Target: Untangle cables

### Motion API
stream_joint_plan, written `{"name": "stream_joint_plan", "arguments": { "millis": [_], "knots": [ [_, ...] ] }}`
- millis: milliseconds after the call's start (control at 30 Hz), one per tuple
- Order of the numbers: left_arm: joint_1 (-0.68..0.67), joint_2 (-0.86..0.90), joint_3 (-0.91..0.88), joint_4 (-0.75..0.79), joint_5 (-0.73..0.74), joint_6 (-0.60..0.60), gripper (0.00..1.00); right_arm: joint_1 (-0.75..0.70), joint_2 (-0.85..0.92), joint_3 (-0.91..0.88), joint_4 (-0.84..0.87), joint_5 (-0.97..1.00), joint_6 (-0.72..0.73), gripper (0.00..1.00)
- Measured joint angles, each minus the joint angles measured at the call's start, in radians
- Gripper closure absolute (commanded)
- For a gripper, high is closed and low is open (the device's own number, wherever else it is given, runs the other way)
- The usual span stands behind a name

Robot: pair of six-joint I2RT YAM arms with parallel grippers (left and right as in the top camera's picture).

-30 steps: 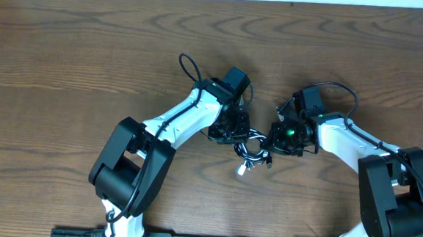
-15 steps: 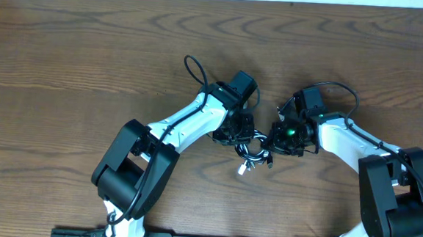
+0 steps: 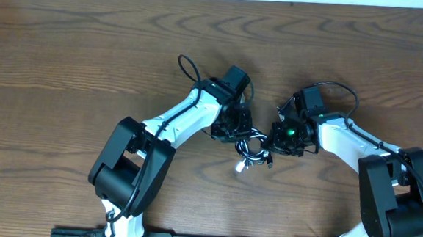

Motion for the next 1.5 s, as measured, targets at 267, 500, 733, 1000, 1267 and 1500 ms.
{"name": "stream_joint_plan", "arguments": {
  "millis": [267, 500, 733, 1000, 1267, 1500],
  "knots": [
    [-0.016, 0.000, -0.003, 0.006, -0.013, -0.001, 0.71, 0.000, 0.000, 0.000, 0.000, 0.001, 0.002, 0.99],
    [-0.050, 0.000, -0.020, 0.008, -0.092, -0.021, 0.73, 0.000, 0.000, 0.000, 0.000, 0.002, 0.002, 0.99],
    [-0.053, 0.000, -0.021, 0.007, -0.137, -0.025, 0.89, 0.000, 0.000, 0.000, -0.001, 0.002, 0.002, 0.99],
    [-0.053, 0.000, -0.026, 0.005, -0.150, -0.030, 0.92, 0.000, 0.000, 0.001, -0.008, 0.002, 0.002, 0.99],
    [0.014, -0.066, -0.030, -0.008, -0.050, 0.004, 0.93, 0.002, 0.000, 0.013, -0.060, 0.019, 0.002, 0.99],
    [0.180, -0.239, -0.031, -0.013, 0.069, 0.023, 0.93, 0.005, 0.000, 0.014, -0.069, 0.033, 0.002, 0.99]
  ]
}}
